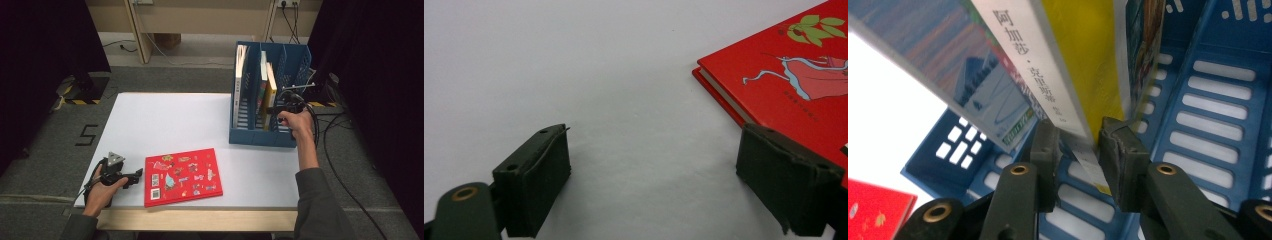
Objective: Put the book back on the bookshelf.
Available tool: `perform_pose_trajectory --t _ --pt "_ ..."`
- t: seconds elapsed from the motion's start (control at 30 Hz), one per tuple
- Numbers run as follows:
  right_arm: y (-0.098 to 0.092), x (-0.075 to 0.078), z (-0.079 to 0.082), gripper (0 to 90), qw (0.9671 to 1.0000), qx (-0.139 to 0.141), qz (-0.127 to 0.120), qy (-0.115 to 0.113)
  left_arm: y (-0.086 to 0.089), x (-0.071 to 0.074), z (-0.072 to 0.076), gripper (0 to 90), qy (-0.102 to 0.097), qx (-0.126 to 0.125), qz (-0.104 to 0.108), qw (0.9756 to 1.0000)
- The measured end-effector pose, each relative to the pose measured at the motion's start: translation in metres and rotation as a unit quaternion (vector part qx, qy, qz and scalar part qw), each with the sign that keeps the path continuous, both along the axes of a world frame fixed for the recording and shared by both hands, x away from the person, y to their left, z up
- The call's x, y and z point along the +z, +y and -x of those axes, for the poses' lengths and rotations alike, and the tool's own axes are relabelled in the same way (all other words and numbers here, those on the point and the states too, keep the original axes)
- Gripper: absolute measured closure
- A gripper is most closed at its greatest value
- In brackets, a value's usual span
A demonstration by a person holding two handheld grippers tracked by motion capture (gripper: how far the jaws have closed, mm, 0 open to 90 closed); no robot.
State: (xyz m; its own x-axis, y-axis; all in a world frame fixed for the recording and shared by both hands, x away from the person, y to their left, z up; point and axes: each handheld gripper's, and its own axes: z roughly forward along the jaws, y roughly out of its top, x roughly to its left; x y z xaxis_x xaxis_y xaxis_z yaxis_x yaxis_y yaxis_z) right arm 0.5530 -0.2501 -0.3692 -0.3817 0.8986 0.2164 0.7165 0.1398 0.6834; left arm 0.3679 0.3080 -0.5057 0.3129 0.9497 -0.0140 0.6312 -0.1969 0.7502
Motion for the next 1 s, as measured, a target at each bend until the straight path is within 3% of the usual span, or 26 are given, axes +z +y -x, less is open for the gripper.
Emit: perform_pose_trajectory --t 0.4,0.7,0.9,1.0 --pt "0.016 0.001 -0.023 69.4 0.9999 -0.006 0.011 0.005 0.000 0.000 0.000 12.9 0.000 0.000 0.000 1.0000" --pt "0.015 0.001 -0.029 68.9 0.9999 -0.007 0.007 0.004 0.000 0.000 0.000 12.9 0.001 0.000 0.000 1.0000" --pt "0.016 0.003 -0.032 68.5 0.9998 -0.006 0.019 0.003 0.000 0.000 0.000 12.9 0.000 0.000 0.002 1.0000" --pt "0.016 0.002 -0.031 61.9 0.9996 -0.008 0.025 0.005 0.000 0.000 0.000 12.9 0.000 0.000 0.003 1.0000"
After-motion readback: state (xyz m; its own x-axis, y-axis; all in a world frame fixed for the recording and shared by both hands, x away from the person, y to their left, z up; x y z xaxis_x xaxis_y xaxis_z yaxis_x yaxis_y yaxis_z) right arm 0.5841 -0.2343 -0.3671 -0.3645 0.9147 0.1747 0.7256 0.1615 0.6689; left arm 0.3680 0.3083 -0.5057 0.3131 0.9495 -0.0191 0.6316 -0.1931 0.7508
